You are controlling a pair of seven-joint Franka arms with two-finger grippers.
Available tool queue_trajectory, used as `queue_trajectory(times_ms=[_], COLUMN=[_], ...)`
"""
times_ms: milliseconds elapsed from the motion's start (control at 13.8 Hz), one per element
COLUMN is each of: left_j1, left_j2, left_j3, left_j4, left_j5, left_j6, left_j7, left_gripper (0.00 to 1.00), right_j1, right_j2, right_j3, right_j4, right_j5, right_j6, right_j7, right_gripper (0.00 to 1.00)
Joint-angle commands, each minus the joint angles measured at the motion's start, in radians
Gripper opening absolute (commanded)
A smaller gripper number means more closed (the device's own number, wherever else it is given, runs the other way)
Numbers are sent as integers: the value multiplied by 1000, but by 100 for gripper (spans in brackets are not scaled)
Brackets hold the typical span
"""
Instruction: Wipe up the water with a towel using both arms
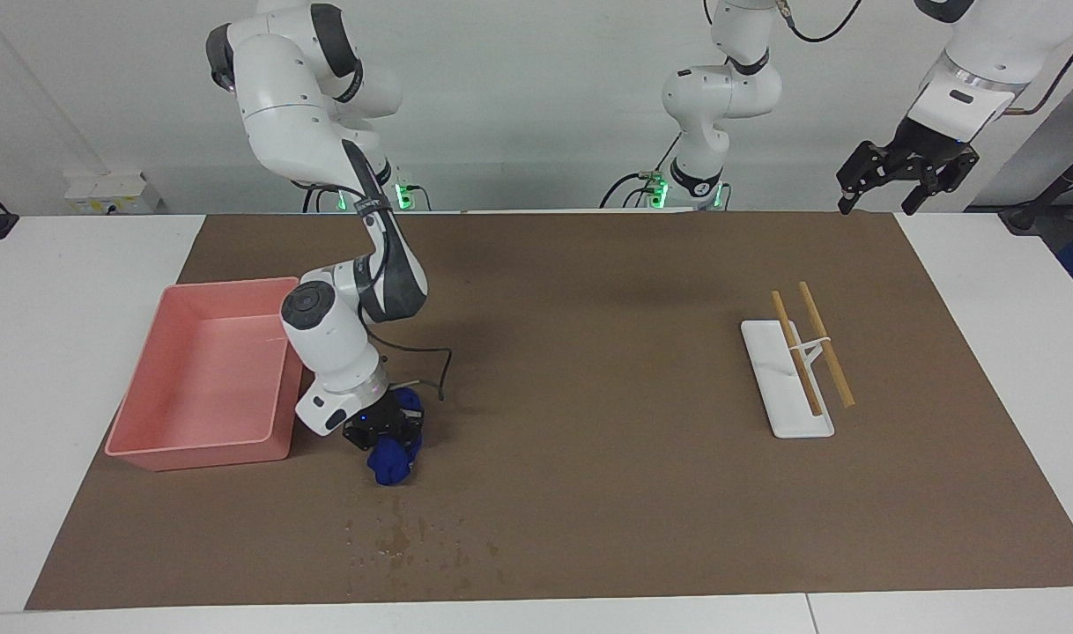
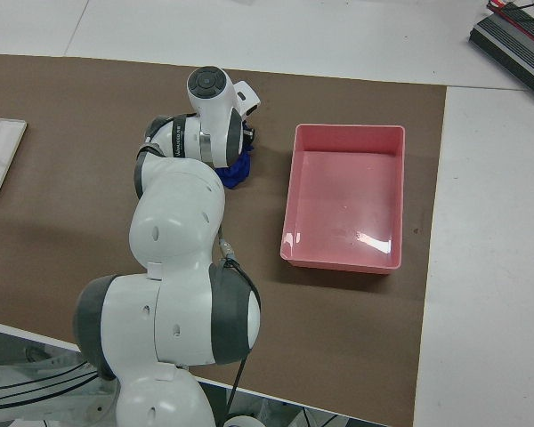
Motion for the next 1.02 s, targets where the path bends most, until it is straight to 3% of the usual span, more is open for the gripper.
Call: queue_trajectory(times_ms=[0,363,726,944], left_j1=[31,64,102,96], left_j2=[-15,-17,-18,-27], left_j3=[-11,-37,-100,-100], left_j4=[-23,-43,-52,-58], left_j5=[-14,-14,-3,-3], left_j6=[0,15,26,14], left_j7=[9,15,14,8], left_gripper=[100,100,100,100], right_j1=[7,1,-10,-15], right_j2=[125,131,114,88], right_j3=[9,8,8,8], right_j4=[115,117,-29,-35], right_j5=[-26,-78,-80,-80], right_j6=[74,149,120,-33], right_j7=[-16,-19,-13,-7], right_gripper=[0,0,0,0])
